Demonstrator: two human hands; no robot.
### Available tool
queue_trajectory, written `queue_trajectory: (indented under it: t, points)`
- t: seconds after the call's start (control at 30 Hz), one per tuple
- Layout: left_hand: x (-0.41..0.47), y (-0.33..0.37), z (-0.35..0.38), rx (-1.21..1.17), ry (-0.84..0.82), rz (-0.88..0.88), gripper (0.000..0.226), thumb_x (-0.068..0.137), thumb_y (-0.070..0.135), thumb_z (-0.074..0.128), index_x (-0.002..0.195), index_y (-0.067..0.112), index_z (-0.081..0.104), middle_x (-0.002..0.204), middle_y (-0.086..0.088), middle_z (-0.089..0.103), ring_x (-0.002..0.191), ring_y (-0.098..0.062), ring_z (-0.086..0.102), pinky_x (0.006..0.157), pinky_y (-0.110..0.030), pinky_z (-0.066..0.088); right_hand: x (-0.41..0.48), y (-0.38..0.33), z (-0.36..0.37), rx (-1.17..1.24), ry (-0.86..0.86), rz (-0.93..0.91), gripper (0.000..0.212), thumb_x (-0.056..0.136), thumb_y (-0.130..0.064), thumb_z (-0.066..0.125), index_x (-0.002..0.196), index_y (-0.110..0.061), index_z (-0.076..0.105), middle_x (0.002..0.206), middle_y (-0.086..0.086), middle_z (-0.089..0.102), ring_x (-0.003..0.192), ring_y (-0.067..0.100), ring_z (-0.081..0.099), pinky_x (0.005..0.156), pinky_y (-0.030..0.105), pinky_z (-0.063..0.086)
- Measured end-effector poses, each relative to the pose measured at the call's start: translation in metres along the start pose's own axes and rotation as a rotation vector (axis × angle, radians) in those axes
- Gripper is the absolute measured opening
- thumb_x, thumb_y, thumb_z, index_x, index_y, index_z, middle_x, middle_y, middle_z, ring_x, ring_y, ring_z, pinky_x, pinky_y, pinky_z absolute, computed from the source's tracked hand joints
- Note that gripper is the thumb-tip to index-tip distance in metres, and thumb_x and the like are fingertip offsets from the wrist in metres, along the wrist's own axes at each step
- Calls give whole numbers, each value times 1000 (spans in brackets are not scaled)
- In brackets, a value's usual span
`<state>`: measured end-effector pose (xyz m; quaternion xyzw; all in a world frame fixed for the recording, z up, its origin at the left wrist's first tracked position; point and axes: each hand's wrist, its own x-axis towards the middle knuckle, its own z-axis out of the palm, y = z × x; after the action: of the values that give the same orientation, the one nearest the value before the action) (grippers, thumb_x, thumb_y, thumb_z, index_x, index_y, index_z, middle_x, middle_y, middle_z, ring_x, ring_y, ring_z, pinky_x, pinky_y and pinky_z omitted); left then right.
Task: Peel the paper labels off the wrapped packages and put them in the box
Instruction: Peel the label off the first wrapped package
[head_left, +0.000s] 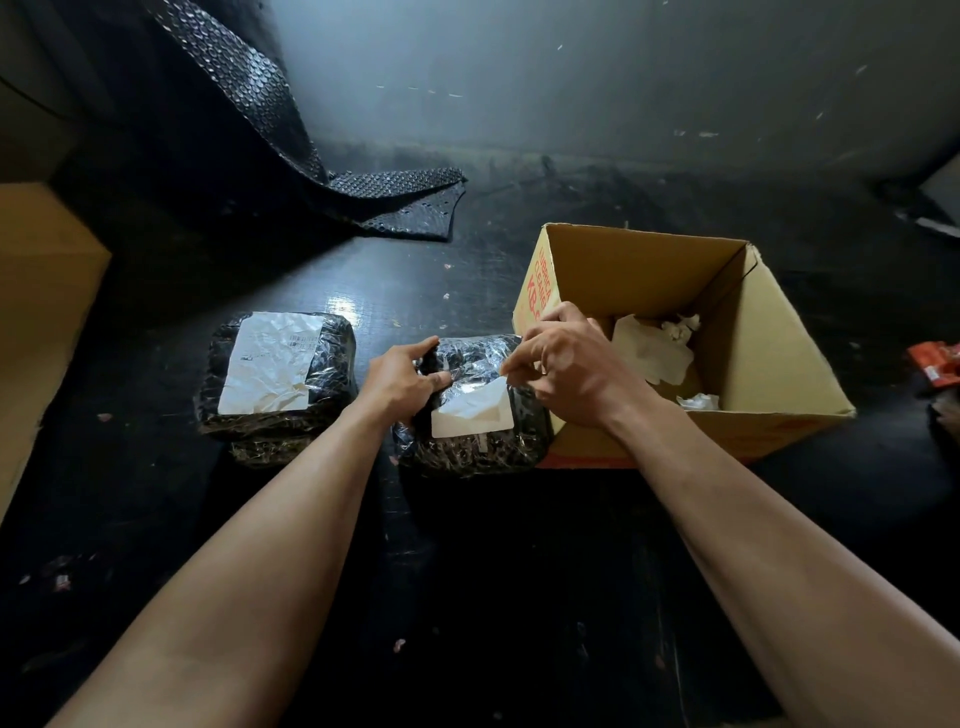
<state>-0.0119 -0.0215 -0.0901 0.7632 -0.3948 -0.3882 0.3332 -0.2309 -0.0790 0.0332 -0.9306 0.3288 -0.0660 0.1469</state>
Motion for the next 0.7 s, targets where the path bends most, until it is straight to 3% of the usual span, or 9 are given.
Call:
queue_trajectory:
  t: [0.17, 0.23, 0.3, 0.37, 0.5, 0.7]
  points:
    - [-8, -1, 0, 53, -16, 26, 78, 89, 42, 74, 156, 36, 35, 146, -7, 56, 119, -21, 60, 100, -43, 55, -3, -1, 0, 38, -42, 88, 18, 88, -33, 74, 106, -36, 76, 110, -9, 68, 105, 6, 39, 94, 41, 44]
    - [-12, -8, -1, 69, -6, 22, 86, 87, 46, 76, 158, 35, 29, 148, -7, 54, 133, -27, 53, 106, -47, 50, -4, -1, -1, 111, -37, 149, 28, 84, -39, 76, 112, -37, 74, 115, -2, 66, 108, 14, 49, 92, 43, 53]
    - [-19, -13, 0, 75, 11, 41, 87, 85, 44, 79, 157, 32, 33, 150, -3, 54, 138, -24, 49, 113, -45, 43, -4, -3, -4, 154, -26, 179, 24, 83, -40, 76, 107, -38, 75, 117, 1, 64, 109, 18, 52, 89, 43, 56]
    - [-24, -13, 1, 47, 21, 45, 83, 86, 36, 80, 156, 32, 36, 151, -3, 52, 137, -22, 51, 114, -43, 41, -5, -7, -5, 139, -28, 173, 11, 85, -41, 74, 96, -41, 75, 117, 1, 63, 109, 20, 53, 84, 44, 58]
    - [-22, -8, 4, 63, 32, 38, 79, 86, 29, 80, 153, 37, 39, 155, -3, 46, 136, -25, 51, 114, -44, 42, -11, -15, -5, 114, -28, 154, 8, 86, -39, 74, 92, -44, 73, 115, 1, 63, 108, 24, 55, 76, 45, 60]
    - [-24, 1, 0, 87, 40, -19, 71, 84, 33, 81, 147, 37, 49, 139, -9, 61, 105, -16, 61, 95, -27, 53, -22, -19, -5, 118, 4, 111, 11, 87, -19, 75, 97, -23, 78, 110, 7, 65, 107, 19, 54, 84, 32, 57]
